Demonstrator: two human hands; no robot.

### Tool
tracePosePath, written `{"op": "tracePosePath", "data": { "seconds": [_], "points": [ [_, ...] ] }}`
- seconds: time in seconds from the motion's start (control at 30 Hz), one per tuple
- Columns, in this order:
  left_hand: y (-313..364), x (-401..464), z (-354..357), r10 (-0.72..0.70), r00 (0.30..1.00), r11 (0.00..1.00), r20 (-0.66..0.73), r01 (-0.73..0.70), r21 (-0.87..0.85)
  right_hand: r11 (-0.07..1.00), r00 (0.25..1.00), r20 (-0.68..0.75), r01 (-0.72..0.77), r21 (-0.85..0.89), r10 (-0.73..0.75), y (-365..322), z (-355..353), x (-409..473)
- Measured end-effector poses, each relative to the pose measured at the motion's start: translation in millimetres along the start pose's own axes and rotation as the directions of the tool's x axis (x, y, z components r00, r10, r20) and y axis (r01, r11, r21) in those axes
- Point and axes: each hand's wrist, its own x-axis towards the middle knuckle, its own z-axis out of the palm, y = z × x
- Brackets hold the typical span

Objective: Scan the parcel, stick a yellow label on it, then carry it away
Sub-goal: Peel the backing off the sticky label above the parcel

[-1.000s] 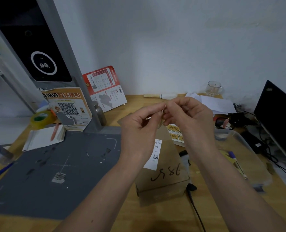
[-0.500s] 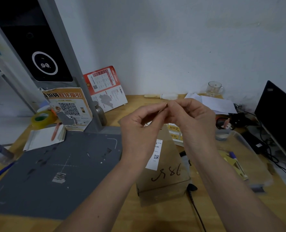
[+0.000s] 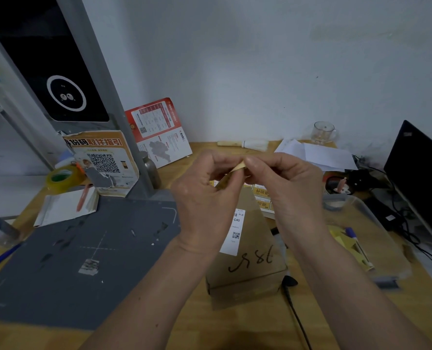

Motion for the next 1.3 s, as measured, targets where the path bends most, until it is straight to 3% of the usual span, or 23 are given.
{"op": "tracePosePath", "data": {
  "seconds": [0.37,0.6,0.8,1.13,1.3],
  "points": [
    [3.4,1.8,-2.1,-0.171,0.985,0.972,0.035,0.174,-0.157,0.998,0.995,0.084,0.056,0.002,-0.056,2.7,-4.0,-0.4],
    [2.0,0.8,0.1,-0.171,0.985,0.970,0.018,0.172,-0.175,0.999,0.995,0.085,0.041,0.033,-0.043,2.7,-4.3,-1.2],
    [2.5,-0.3,0.6,-0.085,0.996,0.990,0.002,0.084,-0.111,0.998,0.996,0.070,0.050,0.035,-0.052,2.4,-3.8,-0.8],
    [7.8,2.5,-1.4,-0.245,0.967,0.938,0.062,0.253,-0.235,0.958,0.962,0.069,0.270,-0.098,-0.264,5.9,-2.2,0.9],
    [7.7,3.1,-2.2,-0.275,0.958,0.923,0.075,0.285,-0.259,0.954,0.962,0.067,0.272,-0.130,-0.265,4.7,-0.9,0.2]
  ]
}}
